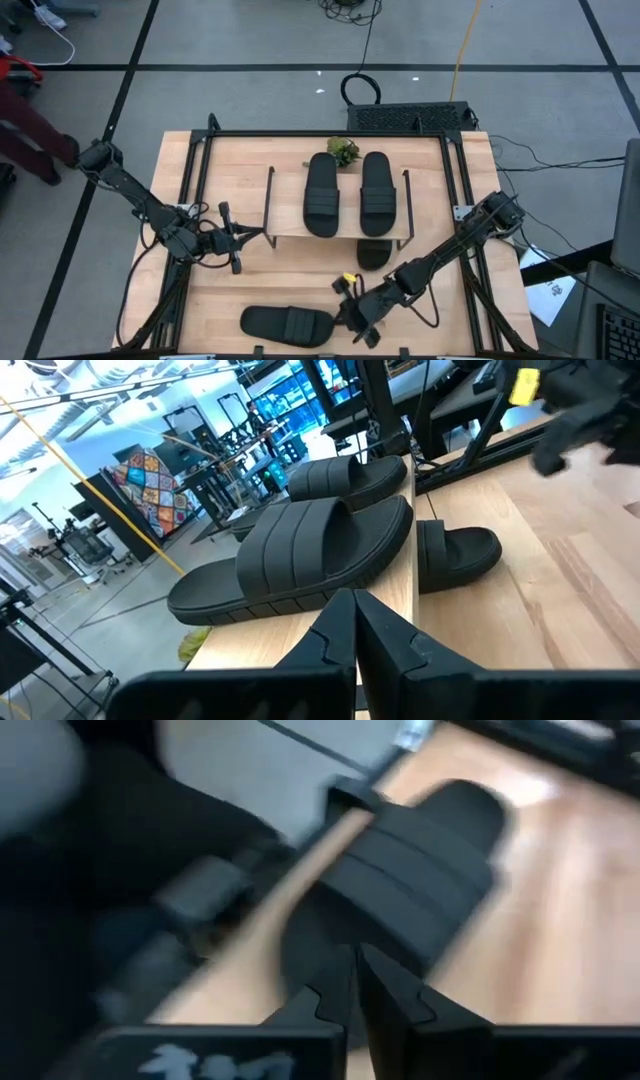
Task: Pick and place slides into the shelf
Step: Put the black slipper under the shelf
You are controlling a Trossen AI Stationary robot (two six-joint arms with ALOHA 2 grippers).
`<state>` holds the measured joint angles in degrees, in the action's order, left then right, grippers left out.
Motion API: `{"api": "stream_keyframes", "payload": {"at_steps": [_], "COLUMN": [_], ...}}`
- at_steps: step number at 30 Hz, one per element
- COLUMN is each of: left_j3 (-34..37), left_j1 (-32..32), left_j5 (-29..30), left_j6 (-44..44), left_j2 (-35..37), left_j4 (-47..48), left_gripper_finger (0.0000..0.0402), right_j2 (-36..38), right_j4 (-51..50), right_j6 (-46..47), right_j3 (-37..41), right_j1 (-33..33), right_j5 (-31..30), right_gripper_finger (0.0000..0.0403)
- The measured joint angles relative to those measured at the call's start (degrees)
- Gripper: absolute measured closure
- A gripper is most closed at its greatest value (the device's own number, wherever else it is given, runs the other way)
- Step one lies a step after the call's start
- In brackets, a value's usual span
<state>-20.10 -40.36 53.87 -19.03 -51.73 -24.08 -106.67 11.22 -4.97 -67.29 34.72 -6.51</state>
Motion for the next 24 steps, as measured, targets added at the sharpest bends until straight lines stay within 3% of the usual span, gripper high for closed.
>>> {"api": "stream_keyframes", "payload": {"at_steps": [3, 9, 16, 24], "left_j3": [0.0, 0.0, 0.0, 0.0], "left_j1": [0.0, 0.0, 0.0, 0.0], "left_j5": [0.01, 0.02, 0.02, 0.04], "left_j6": [0.13, 0.07, 0.54, 0.74], "left_j2": [0.0, 0.0, -0.01, 0.0], "left_j4": [-0.01, 0.01, -0.05, -0.04], "left_gripper_finger": [0.0397, 0.0398, 0.0399, 0.04], "right_j2": [-0.32, -2.56, -6.14, -5.99], "right_j4": [2.86, 12.95, 16.84, 17.03], "right_j6": [4.22, 7.87, 0.16, -9.65], "right_j3": [0.0, -0.04, -0.02, -0.02], "right_j1": [0.29, 0.75, 0.71, 1.06], "right_j5": [2.74, 2.33, -0.02, -8.32], "right_gripper_finger": [0.0381, 0.0357, 0.0337, 0.0337]}}
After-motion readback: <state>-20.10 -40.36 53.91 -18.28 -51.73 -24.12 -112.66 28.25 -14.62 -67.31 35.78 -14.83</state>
